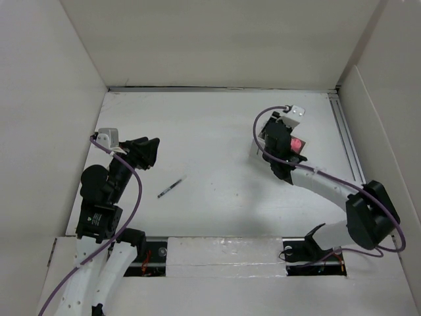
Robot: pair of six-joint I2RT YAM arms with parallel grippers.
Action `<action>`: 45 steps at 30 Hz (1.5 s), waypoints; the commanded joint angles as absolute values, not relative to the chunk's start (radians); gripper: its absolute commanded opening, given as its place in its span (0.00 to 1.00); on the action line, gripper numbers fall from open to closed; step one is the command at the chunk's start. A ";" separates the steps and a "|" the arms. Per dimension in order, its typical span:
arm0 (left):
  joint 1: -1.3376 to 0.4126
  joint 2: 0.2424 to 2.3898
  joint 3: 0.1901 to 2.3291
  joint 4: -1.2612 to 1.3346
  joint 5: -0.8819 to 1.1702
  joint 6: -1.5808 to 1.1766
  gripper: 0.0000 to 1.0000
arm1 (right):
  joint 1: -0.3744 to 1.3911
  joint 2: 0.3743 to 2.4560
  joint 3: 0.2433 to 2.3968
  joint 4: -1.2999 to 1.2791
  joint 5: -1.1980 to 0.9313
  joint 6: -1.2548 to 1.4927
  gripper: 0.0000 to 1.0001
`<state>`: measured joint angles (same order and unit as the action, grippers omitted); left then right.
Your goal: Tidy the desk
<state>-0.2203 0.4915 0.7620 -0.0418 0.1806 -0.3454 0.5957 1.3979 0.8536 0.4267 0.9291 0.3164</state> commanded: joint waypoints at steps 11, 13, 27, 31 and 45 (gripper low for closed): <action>-0.215 0.477 0.787 0.011 0.175 -0.347 0.41 | 0.960 1.742 1.208 0.062 0.261 0.452 0.08; -0.215 0.474 0.790 0.003 0.164 -0.348 0.43 | 0.991 1.848 1.279 0.003 0.218 0.454 0.25; -0.215 0.422 0.793 0.011 0.184 -0.357 0.50 | 1.045 2.106 1.514 -0.215 0.155 0.503 0.60; -0.215 0.416 0.793 0.006 0.179 -0.356 0.50 | 1.045 2.157 1.565 -0.241 0.155 0.512 0.63; -0.215 0.410 0.793 0.003 0.169 -0.348 0.51 | 1.064 2.293 1.701 -0.310 0.293 0.486 0.53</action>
<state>-0.2203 0.4210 0.7620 -0.0422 0.1646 -0.3496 1.0447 2.2482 1.6848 -0.2249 0.2066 0.4976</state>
